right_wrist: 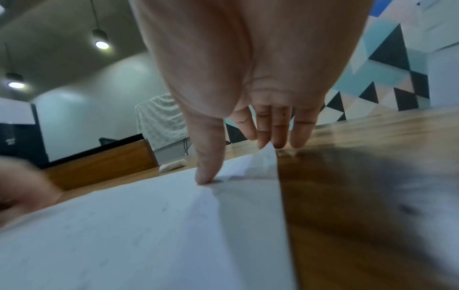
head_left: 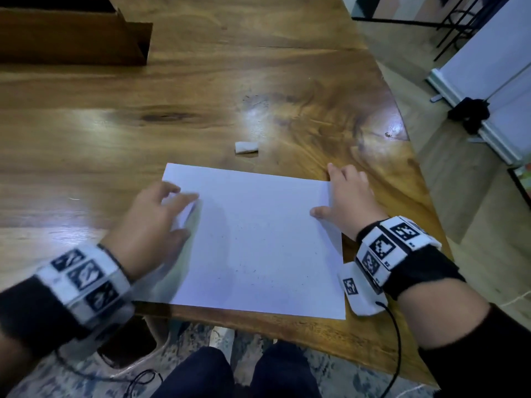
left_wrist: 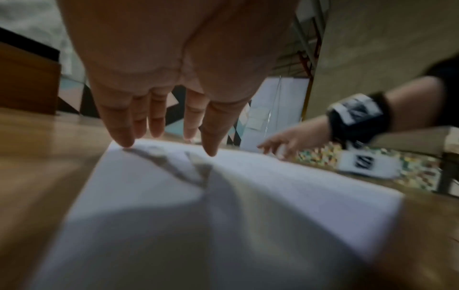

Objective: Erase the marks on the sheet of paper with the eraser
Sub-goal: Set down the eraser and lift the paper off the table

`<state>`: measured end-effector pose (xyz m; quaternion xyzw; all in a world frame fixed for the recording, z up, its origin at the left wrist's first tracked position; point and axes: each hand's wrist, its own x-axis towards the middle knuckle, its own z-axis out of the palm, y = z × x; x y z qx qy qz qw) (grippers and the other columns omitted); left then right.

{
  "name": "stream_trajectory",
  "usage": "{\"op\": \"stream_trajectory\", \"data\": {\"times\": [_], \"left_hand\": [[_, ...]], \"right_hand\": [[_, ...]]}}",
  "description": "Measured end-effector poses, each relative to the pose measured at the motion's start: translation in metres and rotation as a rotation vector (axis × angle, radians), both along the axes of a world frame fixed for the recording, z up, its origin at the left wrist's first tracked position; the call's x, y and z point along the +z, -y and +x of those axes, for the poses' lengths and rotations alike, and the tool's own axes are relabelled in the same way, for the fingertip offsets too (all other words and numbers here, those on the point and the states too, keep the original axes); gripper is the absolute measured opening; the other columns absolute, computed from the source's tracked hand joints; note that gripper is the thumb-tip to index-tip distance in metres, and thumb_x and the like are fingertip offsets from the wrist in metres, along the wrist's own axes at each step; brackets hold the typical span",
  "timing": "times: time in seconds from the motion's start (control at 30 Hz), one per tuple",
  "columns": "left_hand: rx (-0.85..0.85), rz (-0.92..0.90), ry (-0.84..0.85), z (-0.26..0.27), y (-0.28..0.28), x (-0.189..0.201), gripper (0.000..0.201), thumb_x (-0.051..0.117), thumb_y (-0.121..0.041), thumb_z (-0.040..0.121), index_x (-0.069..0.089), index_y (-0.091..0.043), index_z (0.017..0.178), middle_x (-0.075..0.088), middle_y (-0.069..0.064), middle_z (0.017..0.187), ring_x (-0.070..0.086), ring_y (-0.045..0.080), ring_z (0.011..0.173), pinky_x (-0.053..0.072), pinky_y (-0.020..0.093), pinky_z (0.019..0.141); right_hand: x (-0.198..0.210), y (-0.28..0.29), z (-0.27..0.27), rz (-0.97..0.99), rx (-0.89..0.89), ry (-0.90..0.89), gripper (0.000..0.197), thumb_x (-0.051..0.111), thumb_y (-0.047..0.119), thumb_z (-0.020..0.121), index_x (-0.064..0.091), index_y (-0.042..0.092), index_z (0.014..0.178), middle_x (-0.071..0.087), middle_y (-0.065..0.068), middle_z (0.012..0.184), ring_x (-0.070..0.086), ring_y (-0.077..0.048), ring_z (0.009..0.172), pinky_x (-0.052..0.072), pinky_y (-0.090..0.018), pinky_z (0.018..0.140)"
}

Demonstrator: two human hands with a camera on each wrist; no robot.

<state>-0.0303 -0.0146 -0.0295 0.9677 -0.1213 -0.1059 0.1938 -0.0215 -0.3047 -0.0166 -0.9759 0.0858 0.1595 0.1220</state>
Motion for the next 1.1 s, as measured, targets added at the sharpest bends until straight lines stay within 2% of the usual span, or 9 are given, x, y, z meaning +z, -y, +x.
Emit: {"op": "stream_trajectory", "data": {"times": [0.17, 0.27, 0.37, 0.67, 0.8, 0.87, 0.93, 1.0, 1.1], "left_hand": [[0.018, 0.051, -0.019, -0.034, -0.013, -0.013, 0.056, 0.069, -0.016, 0.06, 0.058, -0.003, 0.113, 0.054, 0.028, 0.114, 0.054, 0.046, 0.098, 0.046, 0.052, 0.087], [0.037, 0.051, -0.001, -0.036, -0.012, -0.016, 0.058, 0.076, -0.012, 0.062, 0.056, -0.004, 0.116, 0.052, 0.027, 0.119, 0.05, 0.046, 0.106, 0.043, 0.051, 0.09], [0.039, 0.036, -0.003, -0.036, -0.012, -0.014, 0.061, 0.078, -0.008, 0.062, 0.055, -0.005, 0.119, 0.05, 0.025, 0.124, 0.047, 0.044, 0.111, 0.041, 0.05, 0.093], [-0.013, -0.006, -0.056, -0.054, -0.038, -0.005, 0.055, 0.076, -0.015, 0.062, 0.059, -0.011, 0.115, 0.053, 0.02, 0.116, 0.053, 0.034, 0.106, 0.041, 0.037, 0.089], [0.056, -0.056, -0.041, -0.079, -0.061, 0.009, 0.018, 0.07, -0.018, 0.064, 0.064, -0.023, 0.08, 0.055, -0.001, 0.078, 0.051, 0.009, 0.066, 0.04, 0.015, 0.064], [0.146, -0.003, -0.158, -0.094, -0.081, 0.005, 0.028, 0.079, -0.017, 0.063, 0.055, -0.031, 0.062, 0.054, -0.006, 0.057, 0.052, 0.013, 0.052, 0.042, 0.026, 0.049], [0.283, -0.001, -0.317, -0.105, -0.095, -0.001, 0.027, 0.076, -0.051, 0.057, 0.056, -0.033, 0.061, 0.057, 0.001, 0.041, 0.057, 0.019, 0.043, 0.05, 0.033, 0.047], [0.409, -0.176, -0.485, -0.109, -0.098, -0.007, 0.062, 0.057, -0.085, 0.038, 0.064, -0.028, 0.062, 0.064, 0.002, 0.043, 0.061, 0.018, 0.043, 0.055, 0.035, 0.056], [0.506, -0.536, -0.681, -0.11, -0.081, -0.017, 0.086, 0.068, -0.08, 0.023, 0.069, -0.005, 0.066, 0.064, 0.008, 0.05, 0.056, 0.018, 0.046, 0.05, 0.029, 0.059]], "right_hand": [[0.001, 0.0, 0.002, 0.053, -0.069, -0.009, 0.067, 0.076, 0.031, 0.076, 0.044, 0.012, 0.132, 0.047, -0.01, 0.127, 0.04, -0.027, 0.12, 0.036, -0.035, 0.094], [0.002, 0.009, -0.004, 0.22, -0.18, -0.005, 0.034, 0.079, 0.026, 0.074, 0.058, 0.009, 0.095, 0.058, -0.005, 0.089, 0.054, -0.022, 0.083, 0.04, -0.031, 0.064], [-0.001, 0.018, -0.013, 0.431, -0.284, 0.055, 0.027, 0.078, 0.018, 0.075, 0.052, 0.013, 0.069, 0.047, 0.0, 0.065, 0.045, -0.019, 0.062, 0.037, -0.029, 0.058], [0.001, 0.019, -0.013, 0.472, -0.231, 0.02, 0.011, 0.062, 0.016, 0.09, 0.067, 0.011, 0.081, 0.067, -0.006, 0.076, 0.056, -0.017, 0.063, 0.044, -0.028, 0.059], [0.0, 0.024, -0.01, 0.461, -0.229, 0.014, 0.013, 0.059, 0.013, 0.091, 0.064, 0.004, 0.082, 0.064, -0.006, 0.072, 0.058, -0.021, 0.059, 0.047, -0.028, 0.059], [-0.001, 0.028, -0.01, 0.453, -0.227, 0.014, 0.015, 0.06, 0.012, 0.091, 0.062, 0.003, 0.079, 0.062, -0.007, 0.07, 0.057, -0.02, 0.057, 0.045, -0.029, 0.058], [-0.001, 0.031, -0.012, 0.456, -0.227, 0.007, 0.014, 0.06, 0.012, 0.091, 0.064, 0.007, 0.079, 0.065, -0.008, 0.072, 0.059, -0.022, 0.059, 0.047, -0.03, 0.06], [-0.002, 0.033, -0.012, 0.466, -0.222, -0.009, 0.012, 0.06, 0.014, 0.091, 0.066, 0.006, 0.082, 0.069, -0.015, 0.079, 0.064, -0.03, 0.068, 0.051, -0.038, 0.068], [-0.001, 0.031, -0.009, 0.481, -0.186, -0.033, 0.013, 0.061, 0.014, 0.091, 0.066, 0.006, 0.082, 0.07, -0.016, 0.083, 0.066, -0.032, 0.074, 0.053, -0.04, 0.072]]}}
